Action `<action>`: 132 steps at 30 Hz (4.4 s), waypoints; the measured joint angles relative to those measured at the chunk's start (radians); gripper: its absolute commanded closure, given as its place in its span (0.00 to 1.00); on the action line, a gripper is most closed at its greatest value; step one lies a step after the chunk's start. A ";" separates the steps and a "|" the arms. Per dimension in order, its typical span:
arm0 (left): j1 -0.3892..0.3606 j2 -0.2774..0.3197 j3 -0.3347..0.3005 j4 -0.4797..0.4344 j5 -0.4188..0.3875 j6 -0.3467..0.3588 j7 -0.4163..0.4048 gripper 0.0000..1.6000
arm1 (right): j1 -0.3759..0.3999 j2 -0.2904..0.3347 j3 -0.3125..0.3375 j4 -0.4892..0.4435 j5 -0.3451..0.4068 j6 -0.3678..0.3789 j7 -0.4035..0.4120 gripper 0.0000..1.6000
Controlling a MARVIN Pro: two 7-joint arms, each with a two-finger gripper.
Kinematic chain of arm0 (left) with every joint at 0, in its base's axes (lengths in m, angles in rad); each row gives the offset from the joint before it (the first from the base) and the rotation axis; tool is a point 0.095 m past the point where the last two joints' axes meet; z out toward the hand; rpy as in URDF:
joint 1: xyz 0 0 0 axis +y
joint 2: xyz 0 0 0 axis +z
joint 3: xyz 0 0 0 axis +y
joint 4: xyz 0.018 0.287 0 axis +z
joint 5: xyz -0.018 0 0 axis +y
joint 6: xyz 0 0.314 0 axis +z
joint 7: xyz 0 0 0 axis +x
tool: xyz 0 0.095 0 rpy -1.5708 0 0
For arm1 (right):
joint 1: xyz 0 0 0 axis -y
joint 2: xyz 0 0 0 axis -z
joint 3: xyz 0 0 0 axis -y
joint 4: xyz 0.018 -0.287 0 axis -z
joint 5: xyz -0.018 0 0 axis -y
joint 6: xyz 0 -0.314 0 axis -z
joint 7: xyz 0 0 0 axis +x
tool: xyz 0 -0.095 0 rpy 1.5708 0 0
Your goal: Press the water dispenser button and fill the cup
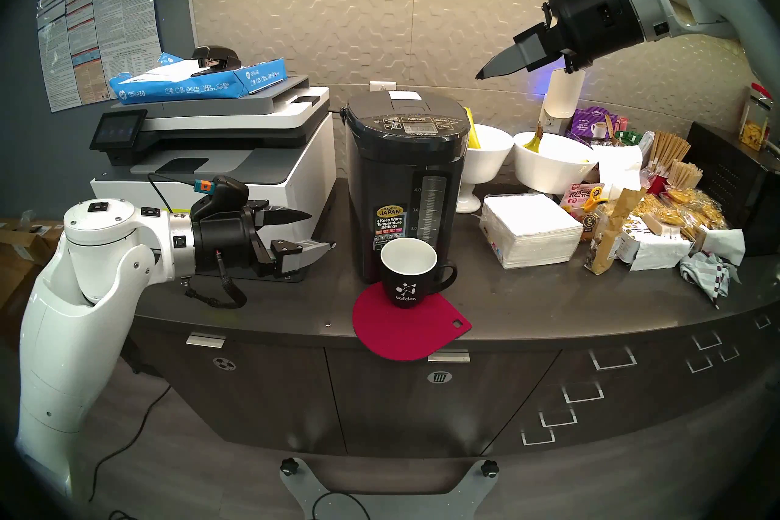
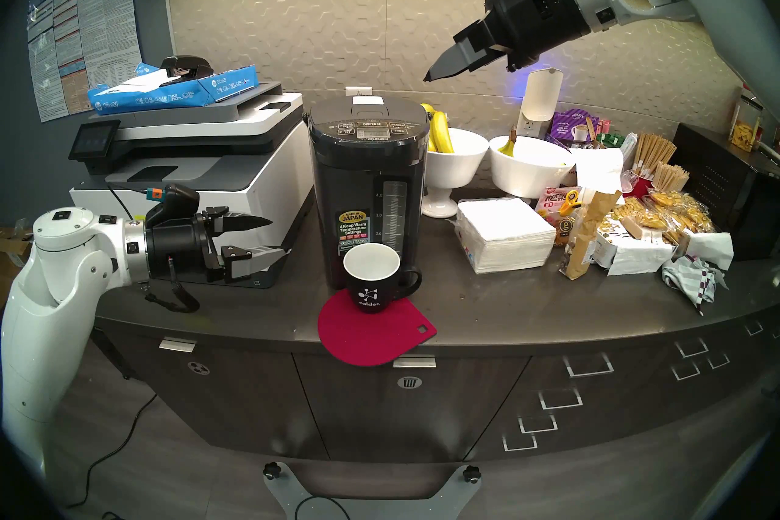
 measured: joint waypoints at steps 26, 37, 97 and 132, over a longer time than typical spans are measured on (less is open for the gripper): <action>0.000 0.000 0.000 0.000 0.000 0.000 0.000 0.00 | -0.039 -0.062 -0.030 0.066 -0.046 -0.004 0.041 1.00; 0.000 0.000 0.000 0.000 0.000 0.000 0.000 0.00 | -0.067 -0.102 -0.041 0.112 -0.057 -0.014 0.047 1.00; 0.000 0.000 0.000 0.000 0.000 0.000 0.000 0.00 | -0.132 -0.184 -0.053 0.151 -0.012 -0.047 -0.035 1.00; 0.000 0.000 0.000 0.000 0.000 0.000 0.000 0.00 | -0.128 -0.177 -0.068 0.125 -0.115 -0.060 0.017 1.00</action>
